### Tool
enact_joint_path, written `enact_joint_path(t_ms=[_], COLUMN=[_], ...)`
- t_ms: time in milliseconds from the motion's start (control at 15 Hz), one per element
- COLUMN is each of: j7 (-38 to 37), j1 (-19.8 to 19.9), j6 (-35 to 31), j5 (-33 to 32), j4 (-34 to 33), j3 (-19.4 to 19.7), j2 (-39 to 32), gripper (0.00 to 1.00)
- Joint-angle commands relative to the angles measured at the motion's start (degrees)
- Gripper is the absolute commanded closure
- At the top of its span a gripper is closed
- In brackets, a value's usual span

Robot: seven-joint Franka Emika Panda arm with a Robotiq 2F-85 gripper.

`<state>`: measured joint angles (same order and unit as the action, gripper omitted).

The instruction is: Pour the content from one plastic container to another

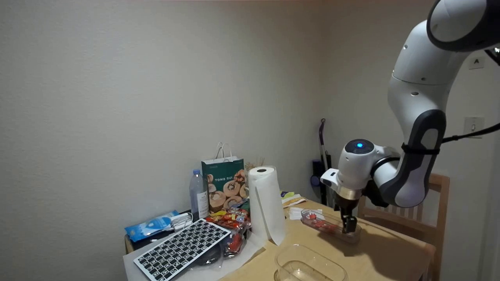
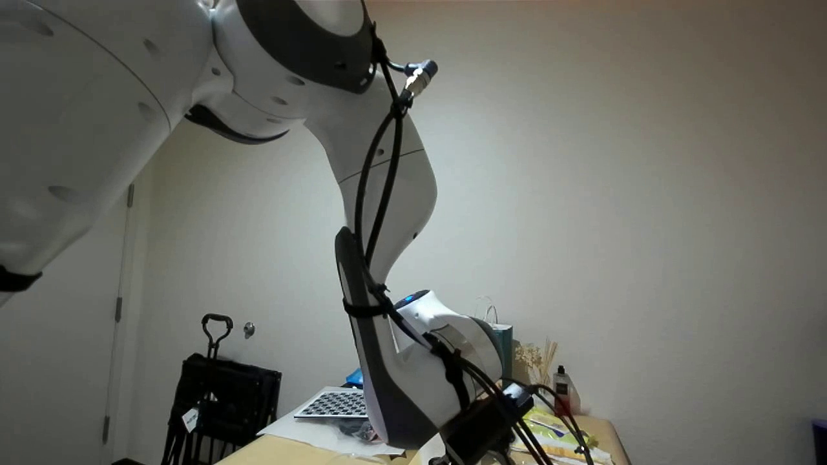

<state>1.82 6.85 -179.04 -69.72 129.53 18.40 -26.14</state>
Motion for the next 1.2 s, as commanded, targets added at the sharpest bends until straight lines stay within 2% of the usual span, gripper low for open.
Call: enact_joint_path(t_ms=[0, 200, 267, 333, 467, 533, 667, 867, 1133], j7=[7.5, 12.2, 13.4, 13.8, 7.7, 9.9, 9.2, 16.5, 23.6], j1=[4.6, 7.7, 7.7, 7.5, 3.0, 5.5, 4.1, 9.1, 13.1], j6=[3.2, 8.0, 8.7, 9.5, 10.9, 8.6, 8.5, 8.9, 10.3], j5=[5.1, 10.8, 12.6, 13.5, 7.7, 10.3, 9.2, 16.4, 22.8], j4=[0.6, 0.4, 0.2, -0.3, -2.2, -1.7, -3.2, -5.4, -10.4], j3=[-5.6, -9.8, -10.1, -10.0, -5.4, -7.9, -6.1, -10.6, -14.1], j2=[-3.1, -4.2, -4.4, -3.9, -1.6, -4.5, -4.0, -9.2, -15.8], gripper=[0.00, 0.00, 0.00, 0.00, 0.00, 0.00, 0.00, 0.00, 0.00])
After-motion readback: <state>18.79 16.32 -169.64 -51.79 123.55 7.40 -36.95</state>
